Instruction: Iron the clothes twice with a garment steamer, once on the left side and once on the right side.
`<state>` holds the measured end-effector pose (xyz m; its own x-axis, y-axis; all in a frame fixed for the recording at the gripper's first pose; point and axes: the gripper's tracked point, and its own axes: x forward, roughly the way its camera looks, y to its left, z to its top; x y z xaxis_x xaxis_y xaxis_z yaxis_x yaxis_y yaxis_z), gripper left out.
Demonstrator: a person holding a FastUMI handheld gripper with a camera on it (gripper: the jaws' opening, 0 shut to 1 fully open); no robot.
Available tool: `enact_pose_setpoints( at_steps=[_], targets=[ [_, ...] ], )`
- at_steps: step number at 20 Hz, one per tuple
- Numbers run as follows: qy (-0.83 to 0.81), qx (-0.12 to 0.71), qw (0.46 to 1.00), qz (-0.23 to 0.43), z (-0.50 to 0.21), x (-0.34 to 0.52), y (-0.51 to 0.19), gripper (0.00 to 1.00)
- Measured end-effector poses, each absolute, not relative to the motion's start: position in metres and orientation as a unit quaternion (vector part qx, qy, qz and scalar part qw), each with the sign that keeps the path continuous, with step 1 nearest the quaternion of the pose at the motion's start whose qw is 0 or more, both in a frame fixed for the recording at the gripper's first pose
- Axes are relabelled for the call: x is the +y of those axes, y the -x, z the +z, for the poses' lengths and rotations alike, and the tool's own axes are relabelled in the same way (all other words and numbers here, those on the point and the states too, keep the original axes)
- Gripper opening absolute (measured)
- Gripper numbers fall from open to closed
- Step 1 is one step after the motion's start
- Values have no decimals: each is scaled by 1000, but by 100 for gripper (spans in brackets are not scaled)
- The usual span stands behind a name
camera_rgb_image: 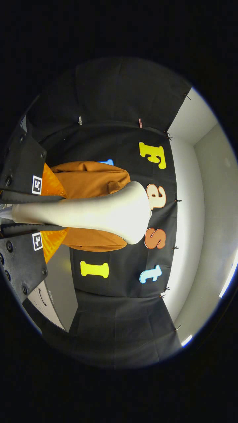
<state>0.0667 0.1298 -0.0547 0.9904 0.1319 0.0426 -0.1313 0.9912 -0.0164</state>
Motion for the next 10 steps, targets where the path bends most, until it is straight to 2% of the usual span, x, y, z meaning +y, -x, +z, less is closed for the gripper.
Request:
enact_pose_setpoints(
  at_steps=[10],
  targets=[
    [8,-18,998,67,-57,131,-65,27]
  ],
)
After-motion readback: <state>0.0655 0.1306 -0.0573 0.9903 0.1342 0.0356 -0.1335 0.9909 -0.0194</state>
